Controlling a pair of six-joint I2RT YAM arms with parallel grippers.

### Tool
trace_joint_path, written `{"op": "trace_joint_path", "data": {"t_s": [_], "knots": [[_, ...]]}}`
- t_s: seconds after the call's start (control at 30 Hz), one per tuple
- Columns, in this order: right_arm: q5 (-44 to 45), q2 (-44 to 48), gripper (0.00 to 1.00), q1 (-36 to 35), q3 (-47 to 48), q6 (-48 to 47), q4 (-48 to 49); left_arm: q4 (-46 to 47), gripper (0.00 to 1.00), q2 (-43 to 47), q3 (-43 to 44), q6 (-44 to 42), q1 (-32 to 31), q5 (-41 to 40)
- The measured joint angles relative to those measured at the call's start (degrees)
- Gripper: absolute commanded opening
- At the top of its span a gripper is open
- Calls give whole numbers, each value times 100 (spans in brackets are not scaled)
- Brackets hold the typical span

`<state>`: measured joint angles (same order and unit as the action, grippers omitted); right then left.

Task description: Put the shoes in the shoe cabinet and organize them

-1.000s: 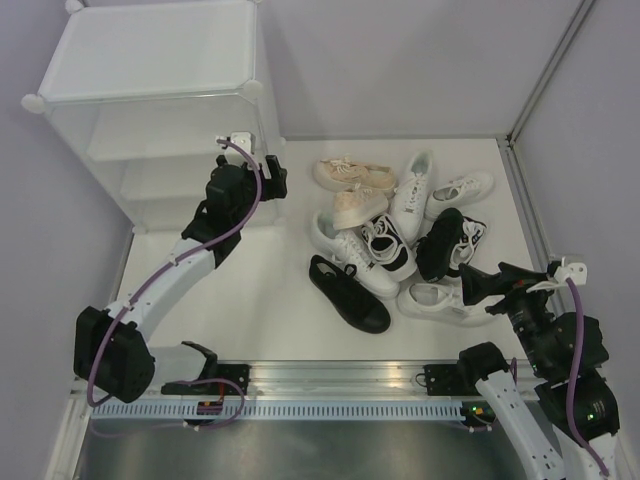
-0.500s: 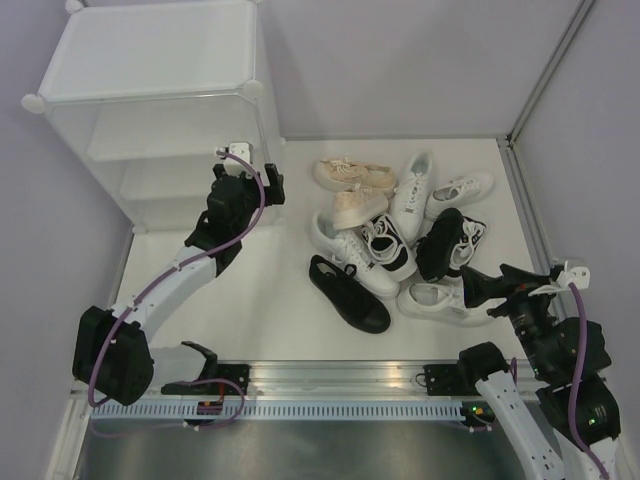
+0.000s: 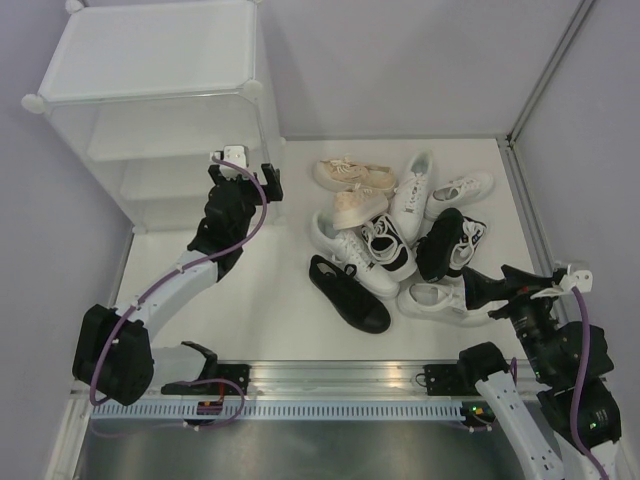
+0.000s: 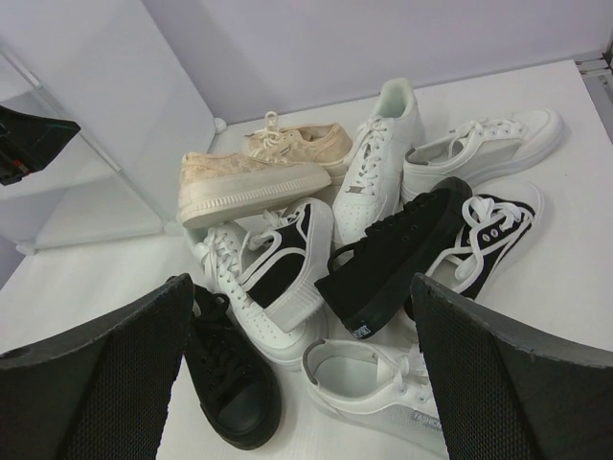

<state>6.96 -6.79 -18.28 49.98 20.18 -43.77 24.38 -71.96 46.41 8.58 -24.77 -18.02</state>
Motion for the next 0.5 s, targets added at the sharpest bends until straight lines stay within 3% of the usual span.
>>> {"op": "trace_joint_path", "data": {"t_s": [0.5], "knots": [[0,39,98,0,-2,2,0,146,96,-348,146,-103,-7,59]]}}
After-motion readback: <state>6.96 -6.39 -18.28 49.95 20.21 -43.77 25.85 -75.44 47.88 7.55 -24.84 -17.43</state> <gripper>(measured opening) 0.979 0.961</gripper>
